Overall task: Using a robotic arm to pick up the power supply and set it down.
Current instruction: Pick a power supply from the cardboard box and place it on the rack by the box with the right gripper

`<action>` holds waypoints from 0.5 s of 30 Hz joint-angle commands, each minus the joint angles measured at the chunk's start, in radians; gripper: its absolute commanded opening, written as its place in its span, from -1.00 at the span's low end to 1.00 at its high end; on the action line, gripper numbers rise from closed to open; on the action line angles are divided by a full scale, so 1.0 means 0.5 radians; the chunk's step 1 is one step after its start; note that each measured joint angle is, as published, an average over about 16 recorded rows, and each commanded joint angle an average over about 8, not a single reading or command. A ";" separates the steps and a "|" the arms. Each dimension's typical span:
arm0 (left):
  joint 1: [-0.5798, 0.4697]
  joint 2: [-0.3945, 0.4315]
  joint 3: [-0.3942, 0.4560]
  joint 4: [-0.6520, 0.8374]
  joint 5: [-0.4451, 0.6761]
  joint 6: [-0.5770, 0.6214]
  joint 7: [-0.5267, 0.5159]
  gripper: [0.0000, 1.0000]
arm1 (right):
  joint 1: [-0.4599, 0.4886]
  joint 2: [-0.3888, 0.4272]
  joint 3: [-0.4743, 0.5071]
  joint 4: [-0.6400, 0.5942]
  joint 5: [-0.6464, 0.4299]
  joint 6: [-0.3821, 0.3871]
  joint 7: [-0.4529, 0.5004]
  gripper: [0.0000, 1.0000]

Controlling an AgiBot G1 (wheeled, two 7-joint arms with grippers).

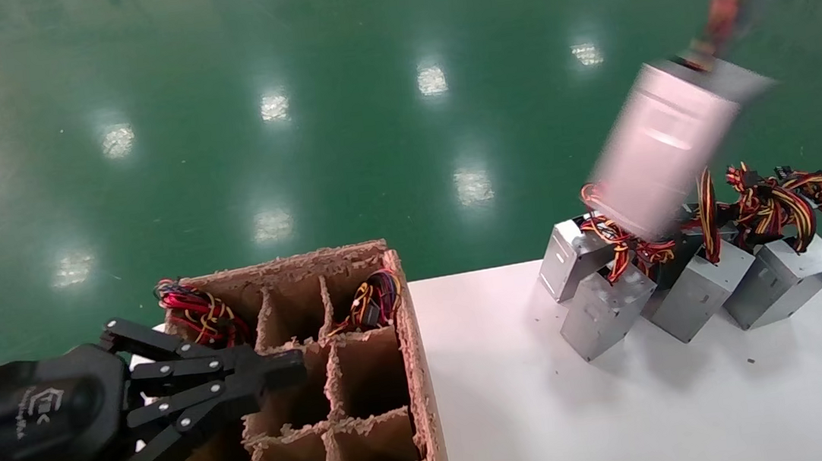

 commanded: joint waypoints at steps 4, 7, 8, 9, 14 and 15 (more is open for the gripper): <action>0.000 0.000 0.000 0.000 0.000 0.000 0.000 -1.00 | -0.066 0.430 -0.042 0.388 -0.037 0.241 0.080 -1.00; 0.000 0.000 0.000 0.000 0.000 0.000 0.000 -1.00 | -0.121 0.682 -0.091 0.612 -0.048 0.425 0.136 -1.00; 0.000 0.000 0.000 0.000 0.000 0.000 0.000 -1.00 | -0.138 0.760 -0.108 0.679 -0.050 0.492 0.153 -1.00; 0.000 0.000 0.000 0.000 0.000 0.000 0.000 -1.00 | -0.154 0.833 -0.126 0.740 -0.051 0.560 0.169 -1.00; 0.000 0.000 0.000 0.000 0.000 0.000 0.000 -1.00 | -0.210 1.079 -0.207 0.920 -0.051 0.865 0.217 -1.00; 0.000 0.000 0.000 0.000 0.000 0.000 0.000 -1.00 | -0.217 1.105 -0.221 0.932 -0.050 0.902 0.220 -1.00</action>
